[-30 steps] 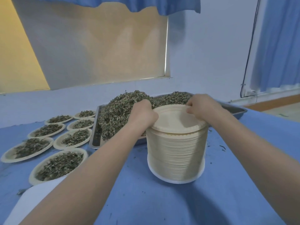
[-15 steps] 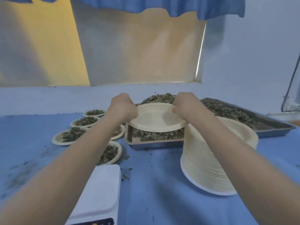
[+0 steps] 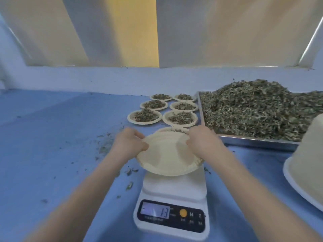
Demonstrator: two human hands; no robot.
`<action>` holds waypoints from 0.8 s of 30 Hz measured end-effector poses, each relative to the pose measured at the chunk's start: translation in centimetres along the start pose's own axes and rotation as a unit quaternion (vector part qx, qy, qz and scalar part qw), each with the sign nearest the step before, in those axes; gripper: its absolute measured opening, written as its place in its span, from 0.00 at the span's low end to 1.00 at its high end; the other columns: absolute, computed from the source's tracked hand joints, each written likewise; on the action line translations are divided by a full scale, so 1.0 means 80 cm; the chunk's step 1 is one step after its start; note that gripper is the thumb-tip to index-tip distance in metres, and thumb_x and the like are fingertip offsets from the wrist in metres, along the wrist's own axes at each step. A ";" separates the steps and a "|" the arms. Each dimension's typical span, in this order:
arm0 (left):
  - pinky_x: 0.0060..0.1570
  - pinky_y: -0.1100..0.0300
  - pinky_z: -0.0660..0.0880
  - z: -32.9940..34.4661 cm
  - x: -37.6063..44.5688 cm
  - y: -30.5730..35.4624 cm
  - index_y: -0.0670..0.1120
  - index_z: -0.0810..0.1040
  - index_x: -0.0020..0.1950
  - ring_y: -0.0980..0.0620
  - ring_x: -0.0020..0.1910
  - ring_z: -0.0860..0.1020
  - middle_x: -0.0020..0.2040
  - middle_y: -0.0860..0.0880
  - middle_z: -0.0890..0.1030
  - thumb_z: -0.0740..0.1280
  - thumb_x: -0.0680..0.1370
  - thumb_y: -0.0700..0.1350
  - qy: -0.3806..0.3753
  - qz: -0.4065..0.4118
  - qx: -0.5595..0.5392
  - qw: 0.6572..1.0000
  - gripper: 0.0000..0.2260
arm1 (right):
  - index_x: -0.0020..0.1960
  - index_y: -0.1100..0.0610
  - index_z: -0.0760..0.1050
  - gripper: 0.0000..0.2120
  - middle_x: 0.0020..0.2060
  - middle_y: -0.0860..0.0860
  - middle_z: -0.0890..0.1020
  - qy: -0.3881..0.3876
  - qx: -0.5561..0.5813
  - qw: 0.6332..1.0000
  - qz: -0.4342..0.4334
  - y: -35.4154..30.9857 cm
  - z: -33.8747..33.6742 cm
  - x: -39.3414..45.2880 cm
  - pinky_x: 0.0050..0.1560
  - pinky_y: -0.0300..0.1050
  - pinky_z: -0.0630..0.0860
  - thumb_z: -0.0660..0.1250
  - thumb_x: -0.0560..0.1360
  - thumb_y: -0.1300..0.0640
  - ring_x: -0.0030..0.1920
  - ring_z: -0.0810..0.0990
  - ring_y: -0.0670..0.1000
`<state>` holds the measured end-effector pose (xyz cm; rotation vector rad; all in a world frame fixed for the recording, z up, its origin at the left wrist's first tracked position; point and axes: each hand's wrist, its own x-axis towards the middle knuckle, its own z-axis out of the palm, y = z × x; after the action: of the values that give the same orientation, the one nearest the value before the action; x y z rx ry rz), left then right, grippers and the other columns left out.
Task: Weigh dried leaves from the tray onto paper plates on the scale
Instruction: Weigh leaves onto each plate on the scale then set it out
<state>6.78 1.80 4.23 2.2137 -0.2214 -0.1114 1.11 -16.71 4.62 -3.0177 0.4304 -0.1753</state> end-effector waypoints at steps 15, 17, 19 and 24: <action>0.50 0.54 0.72 0.043 -0.014 -0.044 0.51 0.71 0.65 0.51 0.56 0.76 0.55 0.55 0.76 0.69 0.71 0.61 0.029 -0.016 -0.186 0.982 0.26 | 0.72 0.54 0.64 0.32 0.68 0.50 0.71 0.046 0.369 0.924 0.091 0.038 0.029 -0.032 0.55 0.43 0.63 0.57 0.76 0.35 0.68 0.69 0.52; 0.58 0.50 0.72 0.047 -0.017 -0.051 0.51 0.72 0.66 0.52 0.59 0.75 0.59 0.55 0.75 0.66 0.72 0.62 0.039 -0.015 -0.237 0.971 0.26 | 0.73 0.51 0.63 0.34 0.70 0.47 0.69 0.068 0.430 0.895 0.094 0.044 0.029 -0.034 0.59 0.45 0.63 0.55 0.75 0.32 0.69 0.67 0.50; 0.59 0.51 0.72 0.049 -0.020 -0.056 0.52 0.73 0.65 0.53 0.60 0.74 0.62 0.54 0.75 0.66 0.73 0.62 0.050 -0.007 -0.281 0.958 0.24 | 0.73 0.49 0.63 0.33 0.68 0.42 0.70 0.070 0.470 0.875 0.092 0.047 0.030 -0.036 0.61 0.44 0.62 0.54 0.74 0.31 0.69 0.66 0.48; 0.65 0.48 0.68 0.051 -0.028 -0.060 0.58 0.73 0.61 0.54 0.63 0.73 0.62 0.57 0.75 0.65 0.69 0.64 0.061 0.032 -0.287 0.956 0.23 | 0.51 0.37 0.67 0.14 0.40 0.30 0.68 0.026 0.508 0.856 0.098 0.050 0.034 -0.039 0.56 0.42 0.61 0.53 0.75 0.30 0.49 0.68 0.39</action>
<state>4.54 1.94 -2.02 1.6260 -0.1655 -0.0006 -2.62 -19.43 1.19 -1.9176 0.4503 -0.3367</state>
